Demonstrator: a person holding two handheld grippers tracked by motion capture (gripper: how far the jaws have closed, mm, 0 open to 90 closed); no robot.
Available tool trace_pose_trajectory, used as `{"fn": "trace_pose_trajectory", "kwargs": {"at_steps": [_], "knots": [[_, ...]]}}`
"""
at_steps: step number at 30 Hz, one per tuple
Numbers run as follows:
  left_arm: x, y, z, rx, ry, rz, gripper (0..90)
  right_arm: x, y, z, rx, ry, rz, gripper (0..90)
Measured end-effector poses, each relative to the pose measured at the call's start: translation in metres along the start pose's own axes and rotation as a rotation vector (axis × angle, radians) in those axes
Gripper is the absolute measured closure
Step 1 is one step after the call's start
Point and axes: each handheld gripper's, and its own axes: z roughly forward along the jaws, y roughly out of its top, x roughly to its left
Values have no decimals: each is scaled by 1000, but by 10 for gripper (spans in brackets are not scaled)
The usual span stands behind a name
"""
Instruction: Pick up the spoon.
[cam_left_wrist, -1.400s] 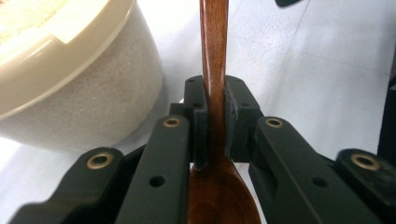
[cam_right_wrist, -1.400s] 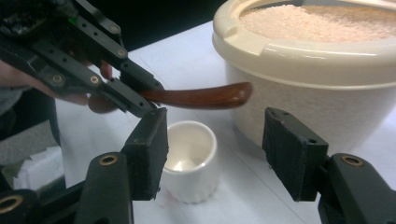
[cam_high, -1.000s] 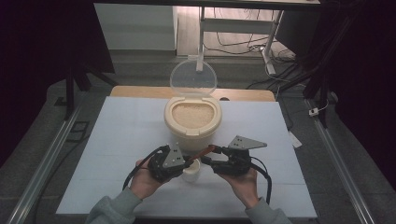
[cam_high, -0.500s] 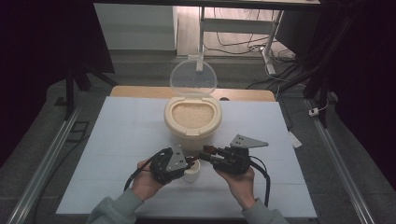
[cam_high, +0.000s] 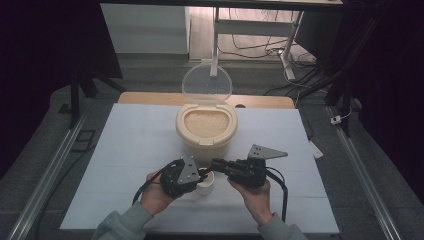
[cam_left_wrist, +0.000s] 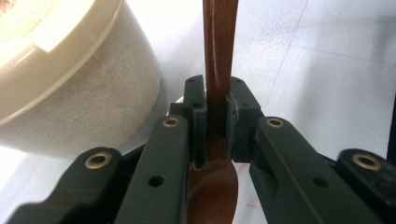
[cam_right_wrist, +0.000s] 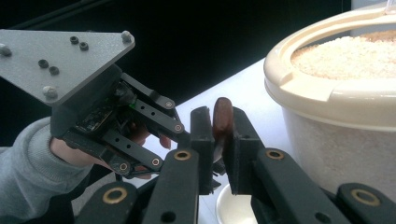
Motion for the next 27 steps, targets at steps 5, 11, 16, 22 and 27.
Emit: {"fn": "trace_pose_trajectory", "kwargs": {"at_steps": [5, 11, 16, 22, 27], "knots": [[5, -4, -5, -34, -6, -50, 622, -1, 1, -4, -42, 15, 7, 829], [17, -23, -13, -75, -12, -166, 467, -5, 4, -12, -74, 8, 1, 829], [26, -39, -19, -87, -5, -237, 391, -7, 4, -16, -87, 3, 1, 829], [28, -58, -31, -87, 20, -269, 338, -9, 7, -22, -110, 0, -4, 829], [31, -84, -39, -74, 45, -324, 309, -11, 11, -30, -137, -9, -8, 829]]}}
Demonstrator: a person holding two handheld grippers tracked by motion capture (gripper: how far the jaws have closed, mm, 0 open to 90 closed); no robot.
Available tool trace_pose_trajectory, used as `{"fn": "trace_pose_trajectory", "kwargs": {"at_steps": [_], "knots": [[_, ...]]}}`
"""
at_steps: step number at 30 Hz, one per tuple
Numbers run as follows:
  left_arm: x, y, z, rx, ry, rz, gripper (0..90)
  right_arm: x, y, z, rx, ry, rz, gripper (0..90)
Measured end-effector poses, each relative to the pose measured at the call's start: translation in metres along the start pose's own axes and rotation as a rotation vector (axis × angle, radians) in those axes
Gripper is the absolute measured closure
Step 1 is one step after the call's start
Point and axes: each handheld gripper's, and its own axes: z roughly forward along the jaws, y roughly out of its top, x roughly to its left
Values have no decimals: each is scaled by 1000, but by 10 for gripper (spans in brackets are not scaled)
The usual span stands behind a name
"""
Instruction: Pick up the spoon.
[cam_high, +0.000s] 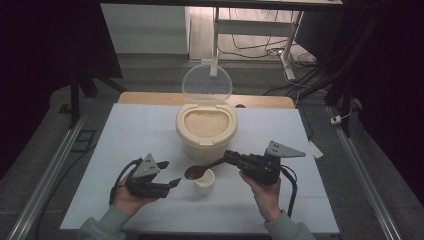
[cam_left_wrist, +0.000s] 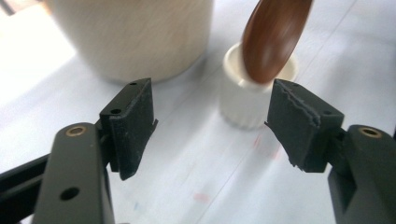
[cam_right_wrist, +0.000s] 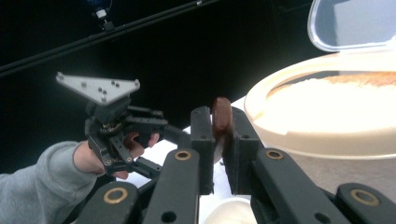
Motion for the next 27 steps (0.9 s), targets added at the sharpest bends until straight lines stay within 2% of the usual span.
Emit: {"fn": "trace_pose_trajectory", "kwargs": {"at_steps": [5, 10, 16, 20, 27], "knots": [[12, -24, -8, 13, 20, -58, 285, -5, 5, -10, -24, -17, 0, 829], [22, -43, -17, 20, 62, -89, 273, -7, 8, -14, -35, -24, -5, 829], [31, -63, -23, 45, 94, -126, 263, -9, 11, -20, -50, -39, -15, 829], [35, -70, -24, 51, 108, -144, 255, -10, 13, -24, -59, -49, -16, 829], [35, -69, -23, 50, 107, -133, 254, -11, 17, -29, -73, -63, -24, 828]]}}
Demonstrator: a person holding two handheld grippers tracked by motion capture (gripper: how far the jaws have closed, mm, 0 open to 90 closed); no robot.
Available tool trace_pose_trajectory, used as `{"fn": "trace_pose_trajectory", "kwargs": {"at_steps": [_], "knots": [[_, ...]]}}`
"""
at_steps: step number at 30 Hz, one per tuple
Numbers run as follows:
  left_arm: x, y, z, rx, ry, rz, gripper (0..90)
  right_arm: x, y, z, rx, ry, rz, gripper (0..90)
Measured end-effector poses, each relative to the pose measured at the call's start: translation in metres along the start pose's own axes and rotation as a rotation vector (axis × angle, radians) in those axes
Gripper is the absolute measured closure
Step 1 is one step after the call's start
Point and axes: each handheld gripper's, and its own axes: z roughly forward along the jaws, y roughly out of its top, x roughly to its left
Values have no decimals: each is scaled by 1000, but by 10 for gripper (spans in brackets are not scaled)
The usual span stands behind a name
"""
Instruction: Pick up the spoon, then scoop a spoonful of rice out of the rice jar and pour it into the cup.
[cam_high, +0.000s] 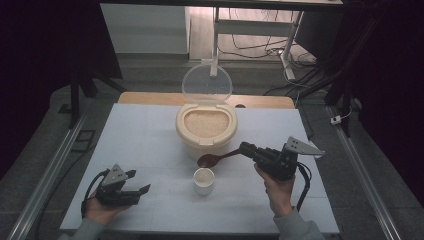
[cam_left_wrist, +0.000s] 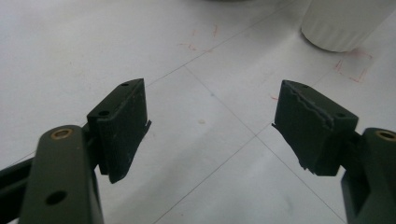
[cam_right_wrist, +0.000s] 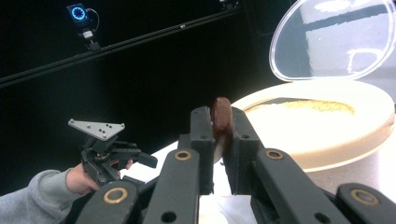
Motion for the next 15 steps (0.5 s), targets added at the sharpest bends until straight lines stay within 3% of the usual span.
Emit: {"fn": "trace_pose_trajectory", "kwargs": {"at_steps": [15], "knots": [[-1, 1, 3, 6, 1, 9, 249, 2, 9, -3, -30, 3, -14, 829]]}}
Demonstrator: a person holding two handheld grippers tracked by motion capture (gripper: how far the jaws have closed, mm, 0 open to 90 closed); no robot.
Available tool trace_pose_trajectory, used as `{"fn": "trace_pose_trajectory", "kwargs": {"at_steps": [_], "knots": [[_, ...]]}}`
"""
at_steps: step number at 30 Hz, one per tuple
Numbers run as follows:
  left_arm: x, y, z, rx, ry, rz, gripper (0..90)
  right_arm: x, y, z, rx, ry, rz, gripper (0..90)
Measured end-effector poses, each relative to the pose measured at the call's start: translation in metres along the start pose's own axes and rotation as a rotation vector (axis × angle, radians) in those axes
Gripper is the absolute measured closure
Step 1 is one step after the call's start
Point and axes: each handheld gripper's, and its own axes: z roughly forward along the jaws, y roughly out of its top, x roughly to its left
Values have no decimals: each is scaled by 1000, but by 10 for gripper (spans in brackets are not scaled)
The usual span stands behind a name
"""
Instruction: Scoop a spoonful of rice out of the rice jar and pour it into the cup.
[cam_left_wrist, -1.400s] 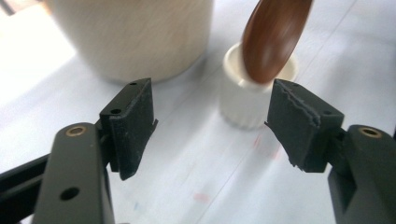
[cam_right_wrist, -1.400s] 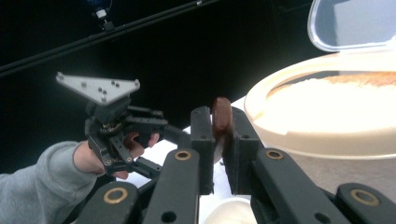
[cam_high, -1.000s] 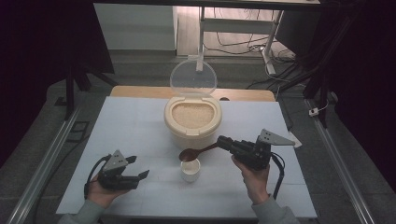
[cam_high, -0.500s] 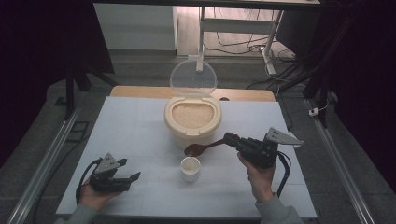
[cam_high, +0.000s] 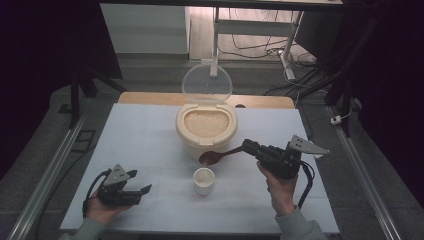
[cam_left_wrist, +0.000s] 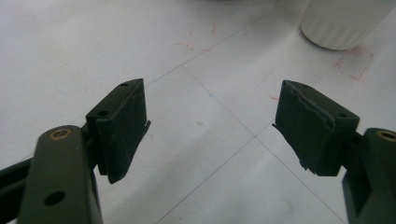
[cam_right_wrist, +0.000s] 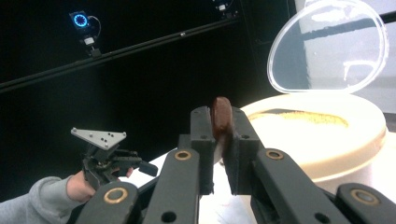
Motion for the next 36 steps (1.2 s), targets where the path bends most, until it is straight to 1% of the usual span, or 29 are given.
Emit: {"fn": "trace_pose_trajectory", "kwargs": {"at_steps": [4, 7, 9, 12, 14, 17, 20, 28, 36], "knots": [[0, 1, 1, 1, -1, 1, 246, 2, 8, -1, -26, 7, -5, 829], [0, 1, 2, 4, -1, 0, 243, 2, 16, -2, -41, -1, -12, 829], [0, 1, 2, 6, -3, -1, 241, 0, 20, -2, -56, -9, -16, 829], [1, 1, 2, 8, -4, -4, 238, -4, 25, 0, -73, -13, -4, 829], [1, 1, 3, 12, -4, -5, 236, -6, 29, 3, -74, -22, -2, 829], [1, 0, 4, 17, -6, -5, 232, -8, 37, 7, -77, -39, -14, 829], [1, 0, 4, 24, -7, -5, 229, -13, 43, 11, -82, -62, -16, 829], [1, 0, 6, 28, -9, -5, 226, -25, 55, 22, -74, -121, -20, 829], [0, -1, 6, 33, -6, 0, 224, -35, 61, 34, -38, -171, -27, 828]]}}
